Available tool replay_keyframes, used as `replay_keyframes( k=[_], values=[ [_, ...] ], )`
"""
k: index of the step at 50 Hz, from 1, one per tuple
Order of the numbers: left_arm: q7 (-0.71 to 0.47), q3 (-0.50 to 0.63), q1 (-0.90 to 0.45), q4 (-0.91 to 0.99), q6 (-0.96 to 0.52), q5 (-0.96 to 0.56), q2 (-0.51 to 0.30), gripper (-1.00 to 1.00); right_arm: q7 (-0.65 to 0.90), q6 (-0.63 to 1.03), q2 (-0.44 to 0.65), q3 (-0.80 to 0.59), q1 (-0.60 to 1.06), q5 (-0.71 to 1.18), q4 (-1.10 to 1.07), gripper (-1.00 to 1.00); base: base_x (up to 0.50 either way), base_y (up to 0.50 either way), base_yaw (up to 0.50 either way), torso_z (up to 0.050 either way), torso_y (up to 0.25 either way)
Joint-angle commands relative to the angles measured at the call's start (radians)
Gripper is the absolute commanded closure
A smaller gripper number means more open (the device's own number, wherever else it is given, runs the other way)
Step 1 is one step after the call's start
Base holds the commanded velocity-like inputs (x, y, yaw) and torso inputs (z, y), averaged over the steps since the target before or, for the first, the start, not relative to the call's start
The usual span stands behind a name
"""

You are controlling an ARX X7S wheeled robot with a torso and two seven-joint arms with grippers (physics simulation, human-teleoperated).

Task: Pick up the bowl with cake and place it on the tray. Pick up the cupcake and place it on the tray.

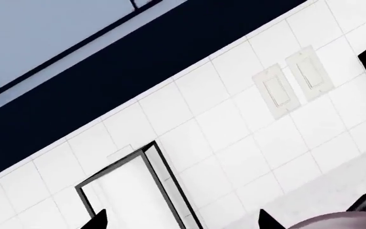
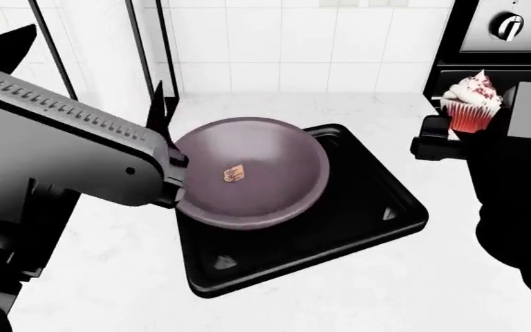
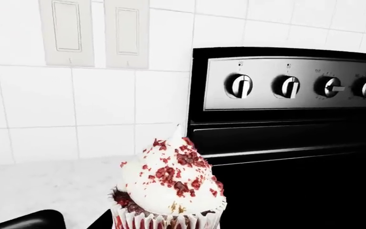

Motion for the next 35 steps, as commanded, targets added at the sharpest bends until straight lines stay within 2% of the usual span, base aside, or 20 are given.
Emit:
replay_keyframes(
  k=[1,15,35],
  values=[
    [-0.027,-0.021,0.020,0.020,0.031,0.039,-0.021,-1.00,-0.057,-0.069,0.014,-0.018,-0.057,-0.101,-0.037,1.00,0.00,0.00,0.00,0.000,0.000],
    [-0.001,-0.025,0.075,0.014,0.059,0.106,-0.035,-1.00,-0.119,-0.202,-0.006,-0.088,-0.168,-0.231,-0.015,1.00,0.00,0.00,0.00,0.000,0.000],
    [0.037,-0.033,0.141,0.010,0.108,0.159,-0.059,-1.00,-0.169,-0.218,-0.043,-0.157,-0.167,-0.274,-0.007,1.00,0.00,0.00,0.00,0.000,0.000]
  ],
)
